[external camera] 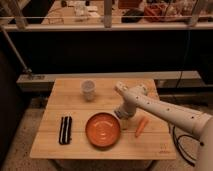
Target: Place the white sponge in the ceramic cup
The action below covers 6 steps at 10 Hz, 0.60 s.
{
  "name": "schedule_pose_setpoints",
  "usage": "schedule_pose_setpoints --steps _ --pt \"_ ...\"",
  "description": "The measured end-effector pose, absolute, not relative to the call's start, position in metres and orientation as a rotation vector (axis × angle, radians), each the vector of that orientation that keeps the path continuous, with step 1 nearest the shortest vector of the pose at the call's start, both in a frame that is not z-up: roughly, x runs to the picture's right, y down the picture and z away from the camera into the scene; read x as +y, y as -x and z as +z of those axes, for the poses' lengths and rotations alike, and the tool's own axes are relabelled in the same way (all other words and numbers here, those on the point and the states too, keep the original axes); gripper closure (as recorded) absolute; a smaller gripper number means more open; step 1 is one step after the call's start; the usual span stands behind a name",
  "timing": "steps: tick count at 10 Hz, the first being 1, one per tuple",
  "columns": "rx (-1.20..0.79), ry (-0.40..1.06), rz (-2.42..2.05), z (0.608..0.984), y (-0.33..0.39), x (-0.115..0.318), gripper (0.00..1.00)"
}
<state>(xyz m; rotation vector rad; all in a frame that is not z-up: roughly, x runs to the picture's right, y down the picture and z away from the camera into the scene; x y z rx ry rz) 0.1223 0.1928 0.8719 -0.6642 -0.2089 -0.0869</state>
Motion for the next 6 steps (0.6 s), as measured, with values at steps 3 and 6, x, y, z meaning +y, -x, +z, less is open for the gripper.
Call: schedule_pose_setpoints --steps 3,6 --pt "-0.207 0.655 -0.074 0.87 -0.1207 0.1872 0.84" --pt "-0.206 0.661 -0.077 0.8669 -0.1209 0.1884 0.94"
